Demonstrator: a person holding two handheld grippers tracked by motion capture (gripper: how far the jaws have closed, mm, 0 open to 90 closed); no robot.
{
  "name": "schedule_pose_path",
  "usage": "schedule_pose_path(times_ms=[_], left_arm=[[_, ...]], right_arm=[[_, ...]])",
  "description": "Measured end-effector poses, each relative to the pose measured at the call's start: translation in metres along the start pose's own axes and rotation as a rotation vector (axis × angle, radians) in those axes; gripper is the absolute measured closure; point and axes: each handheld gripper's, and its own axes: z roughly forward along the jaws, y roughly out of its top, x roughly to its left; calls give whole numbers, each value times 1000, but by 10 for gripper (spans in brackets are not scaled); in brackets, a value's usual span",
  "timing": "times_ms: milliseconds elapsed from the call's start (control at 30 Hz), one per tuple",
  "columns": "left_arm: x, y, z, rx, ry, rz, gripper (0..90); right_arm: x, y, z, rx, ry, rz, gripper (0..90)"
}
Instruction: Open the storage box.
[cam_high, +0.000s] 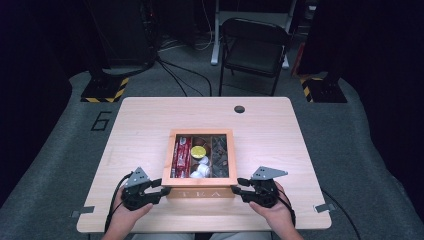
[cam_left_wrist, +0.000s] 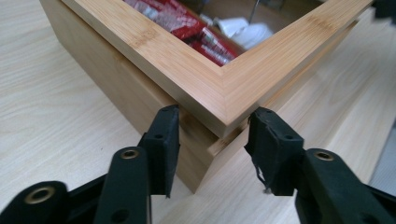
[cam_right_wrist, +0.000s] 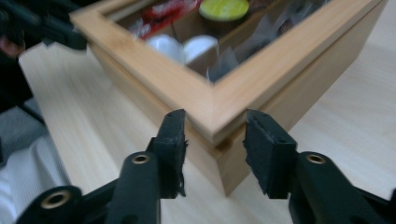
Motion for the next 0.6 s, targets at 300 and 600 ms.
schedule_pose_path(times_ms=[300,600], left_arm=[[-1,1,1,-2,3,-7,519],[-1,6,-5,-55,-26,-46,575]], right_arm=[[3,9,-5,-63,13,-5,573],[3,3,-1,-4,-25,-33,457]])
